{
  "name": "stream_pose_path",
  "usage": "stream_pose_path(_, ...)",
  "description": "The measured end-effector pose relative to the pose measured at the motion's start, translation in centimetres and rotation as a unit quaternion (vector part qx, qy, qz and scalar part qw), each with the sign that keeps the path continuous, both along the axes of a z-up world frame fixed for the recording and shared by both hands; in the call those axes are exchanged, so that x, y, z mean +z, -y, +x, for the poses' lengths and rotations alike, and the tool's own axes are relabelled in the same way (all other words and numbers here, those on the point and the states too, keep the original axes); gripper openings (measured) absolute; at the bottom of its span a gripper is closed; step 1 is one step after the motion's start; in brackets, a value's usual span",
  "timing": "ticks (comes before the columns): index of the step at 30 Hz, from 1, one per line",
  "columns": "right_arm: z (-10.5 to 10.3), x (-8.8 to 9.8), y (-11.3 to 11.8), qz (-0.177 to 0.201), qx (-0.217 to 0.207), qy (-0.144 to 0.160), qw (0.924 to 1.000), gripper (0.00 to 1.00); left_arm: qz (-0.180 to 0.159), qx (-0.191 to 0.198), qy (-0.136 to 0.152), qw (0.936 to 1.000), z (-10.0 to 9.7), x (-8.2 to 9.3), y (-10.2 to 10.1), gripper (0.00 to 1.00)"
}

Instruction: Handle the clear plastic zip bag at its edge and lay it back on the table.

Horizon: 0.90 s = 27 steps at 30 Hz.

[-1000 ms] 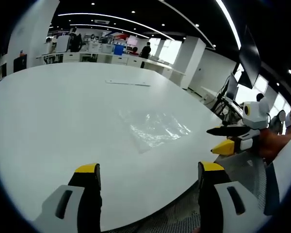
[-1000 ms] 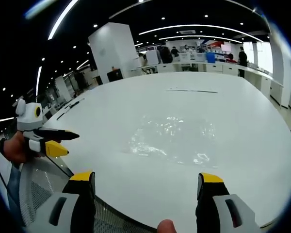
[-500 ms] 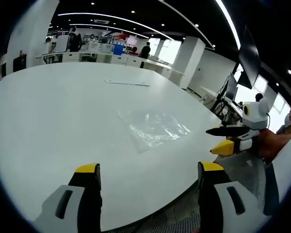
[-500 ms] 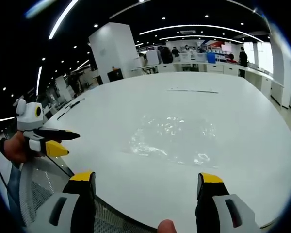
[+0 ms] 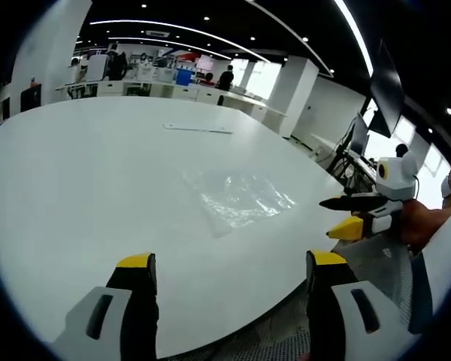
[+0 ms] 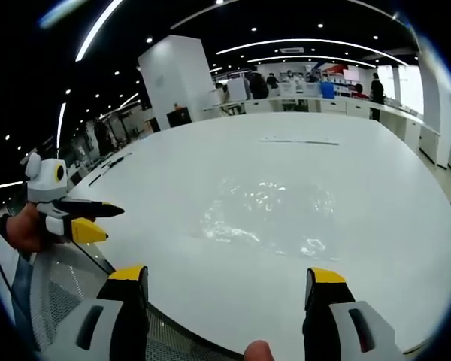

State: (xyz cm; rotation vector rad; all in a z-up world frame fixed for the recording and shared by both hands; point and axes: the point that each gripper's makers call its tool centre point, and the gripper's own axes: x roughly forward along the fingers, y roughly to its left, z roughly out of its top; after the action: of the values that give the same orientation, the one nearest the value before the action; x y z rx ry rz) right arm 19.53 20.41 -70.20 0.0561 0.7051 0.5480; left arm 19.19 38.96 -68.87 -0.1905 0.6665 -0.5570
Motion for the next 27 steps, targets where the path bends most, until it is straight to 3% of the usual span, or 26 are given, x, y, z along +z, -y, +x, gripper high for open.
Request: stream_pose_path(27,0.16,0.0,0.15,-0.003,-0.001,-0.001,1.0,0.86,-0.003,0.005,0.004,1.0,0.35,-0.06,-0.26,0.81)
